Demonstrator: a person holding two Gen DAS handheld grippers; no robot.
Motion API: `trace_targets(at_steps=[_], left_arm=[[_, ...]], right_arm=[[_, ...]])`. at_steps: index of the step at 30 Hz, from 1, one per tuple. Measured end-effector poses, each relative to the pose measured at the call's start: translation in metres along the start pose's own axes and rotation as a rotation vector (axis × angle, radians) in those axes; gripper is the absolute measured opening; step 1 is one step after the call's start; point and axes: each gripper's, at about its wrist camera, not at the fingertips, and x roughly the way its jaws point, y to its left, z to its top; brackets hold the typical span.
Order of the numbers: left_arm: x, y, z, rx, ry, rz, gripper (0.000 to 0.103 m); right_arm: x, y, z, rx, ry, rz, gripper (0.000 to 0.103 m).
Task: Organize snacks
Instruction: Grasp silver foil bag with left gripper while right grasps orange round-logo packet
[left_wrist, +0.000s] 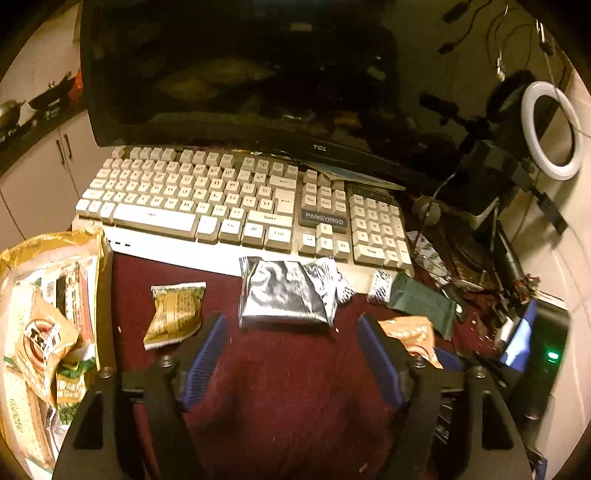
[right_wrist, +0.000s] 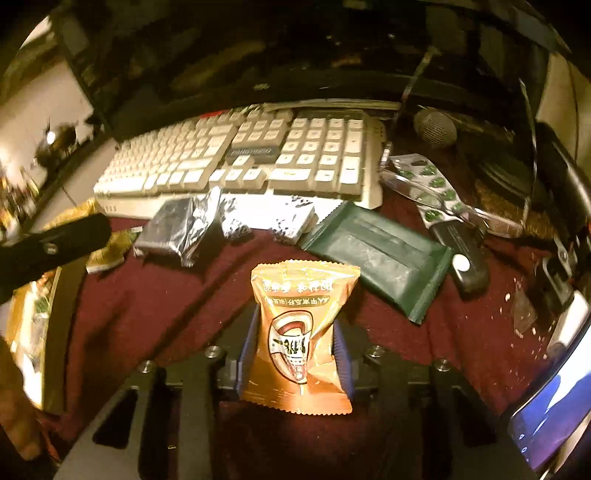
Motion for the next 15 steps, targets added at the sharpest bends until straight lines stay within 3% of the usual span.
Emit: trace_targets(at_steps=[6, 11, 15], left_arm=[[0.037, -0.009, 0.006, 0.015, 0.060, 0.062, 0.080], [0.060, -0.015, 0.005, 0.041, 0.090, 0.118, 0.080], [0.073, -0.015, 0.005, 0.044, 0.084, 0.141, 0.090]], right_arm=[[-0.016, -0.030, 0.007, 0.150, -0.089, 0.025, 0.035], [-0.028, -0.037, 0.008, 0.191, -0.139, 0.052, 0.035], [-0.029, -0.035, 0.009, 0.190, -0.140, 0.072, 0.035]])
